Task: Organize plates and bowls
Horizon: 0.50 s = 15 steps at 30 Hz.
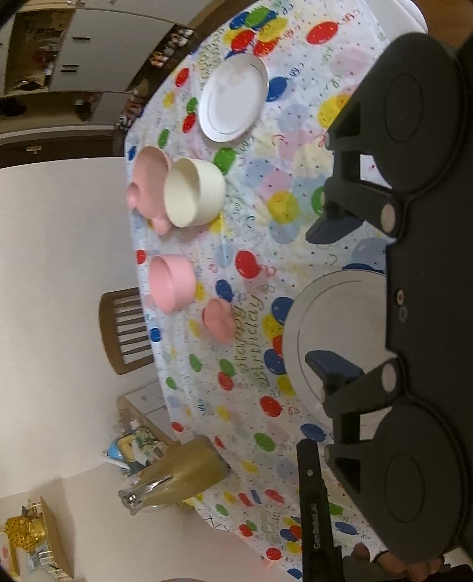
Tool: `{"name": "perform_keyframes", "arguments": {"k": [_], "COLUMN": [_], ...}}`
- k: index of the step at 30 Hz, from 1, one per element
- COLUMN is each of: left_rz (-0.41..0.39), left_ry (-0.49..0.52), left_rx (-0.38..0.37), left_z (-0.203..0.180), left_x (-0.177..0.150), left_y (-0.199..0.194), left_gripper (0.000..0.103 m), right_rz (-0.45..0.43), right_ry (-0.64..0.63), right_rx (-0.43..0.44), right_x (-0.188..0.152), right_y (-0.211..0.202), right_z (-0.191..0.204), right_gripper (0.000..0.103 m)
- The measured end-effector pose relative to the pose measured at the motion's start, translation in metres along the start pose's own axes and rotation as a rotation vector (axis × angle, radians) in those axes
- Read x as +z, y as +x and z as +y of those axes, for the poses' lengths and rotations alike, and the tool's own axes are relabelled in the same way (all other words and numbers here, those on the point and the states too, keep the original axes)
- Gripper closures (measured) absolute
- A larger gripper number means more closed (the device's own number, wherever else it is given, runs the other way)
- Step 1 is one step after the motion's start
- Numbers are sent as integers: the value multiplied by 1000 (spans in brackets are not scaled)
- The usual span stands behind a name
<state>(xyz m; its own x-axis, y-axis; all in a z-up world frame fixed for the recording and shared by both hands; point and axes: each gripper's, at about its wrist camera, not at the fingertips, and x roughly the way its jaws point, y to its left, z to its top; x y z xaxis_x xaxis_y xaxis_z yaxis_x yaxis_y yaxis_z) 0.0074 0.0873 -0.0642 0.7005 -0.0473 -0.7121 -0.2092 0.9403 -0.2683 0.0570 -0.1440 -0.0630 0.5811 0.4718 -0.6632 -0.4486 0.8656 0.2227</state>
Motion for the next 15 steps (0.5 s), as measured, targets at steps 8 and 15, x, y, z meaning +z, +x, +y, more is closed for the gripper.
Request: {"name": "perform_keyframes", "arguments": {"k": [8, 15], "left_rz": [-72, -123], "left_ry": [61, 130], "left_rx": [-26, -41], "left_z": [-24, -53], "left_x": [7, 14], "left_y": [-13, -17], "left_gripper": [34, 24], "right_rz": [-82, -149], "right_ry": [-2, 8], "right_rx": [-43, -89], "right_x": [4, 8], "right_y": [-27, -41], "right_z": [-3, -18], "right_gripper": [21, 10]}}
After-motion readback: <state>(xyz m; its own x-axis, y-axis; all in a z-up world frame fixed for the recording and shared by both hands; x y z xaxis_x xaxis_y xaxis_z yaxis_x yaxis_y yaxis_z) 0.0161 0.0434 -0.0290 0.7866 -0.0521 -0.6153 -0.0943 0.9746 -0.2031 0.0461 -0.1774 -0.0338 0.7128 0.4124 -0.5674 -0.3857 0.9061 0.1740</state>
